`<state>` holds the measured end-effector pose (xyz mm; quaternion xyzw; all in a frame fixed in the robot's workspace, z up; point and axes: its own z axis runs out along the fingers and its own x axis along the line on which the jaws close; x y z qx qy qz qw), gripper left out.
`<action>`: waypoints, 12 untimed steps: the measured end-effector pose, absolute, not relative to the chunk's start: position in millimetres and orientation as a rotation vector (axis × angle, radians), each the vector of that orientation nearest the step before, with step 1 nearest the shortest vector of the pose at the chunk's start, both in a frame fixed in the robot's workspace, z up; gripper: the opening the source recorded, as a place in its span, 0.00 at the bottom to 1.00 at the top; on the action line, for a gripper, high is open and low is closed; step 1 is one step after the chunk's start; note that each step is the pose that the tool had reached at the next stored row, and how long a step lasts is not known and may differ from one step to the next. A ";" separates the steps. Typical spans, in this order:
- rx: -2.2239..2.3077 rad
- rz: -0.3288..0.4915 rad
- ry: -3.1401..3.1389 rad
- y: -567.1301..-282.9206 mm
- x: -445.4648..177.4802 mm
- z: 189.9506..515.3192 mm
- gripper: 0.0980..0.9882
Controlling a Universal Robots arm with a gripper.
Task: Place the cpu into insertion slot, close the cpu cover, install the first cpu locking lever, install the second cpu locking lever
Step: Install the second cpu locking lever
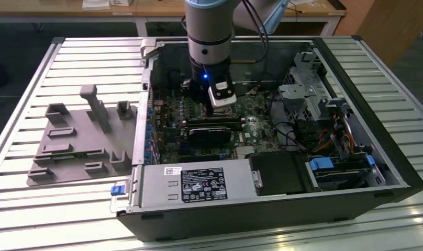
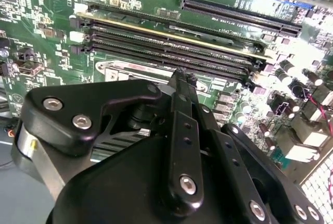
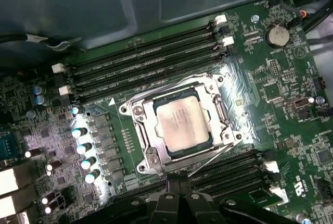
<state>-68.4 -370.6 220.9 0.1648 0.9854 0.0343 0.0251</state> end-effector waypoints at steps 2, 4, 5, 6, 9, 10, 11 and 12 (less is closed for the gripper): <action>0.496 0.109 3.050 -371.7 -68.4 219.3 0.00; 0.473 0.110 3.054 -372.3 -68.7 217.9 0.00; 0.461 0.111 3.056 -372.5 -68.9 217.4 0.00; 0.449 0.112 3.058 -372.8 -69.1 217.0 0.00; 0.416 0.118 3.064 -373.4 -69.9 215.8 0.00; 0.405 0.121 3.066 -373.5 -70.2 215.3 0.00; 0.393 0.125 3.068 -373.7 -70.7 214.8 0.00; 0.382 0.129 3.070 -373.8 -71.0 214.3 0.00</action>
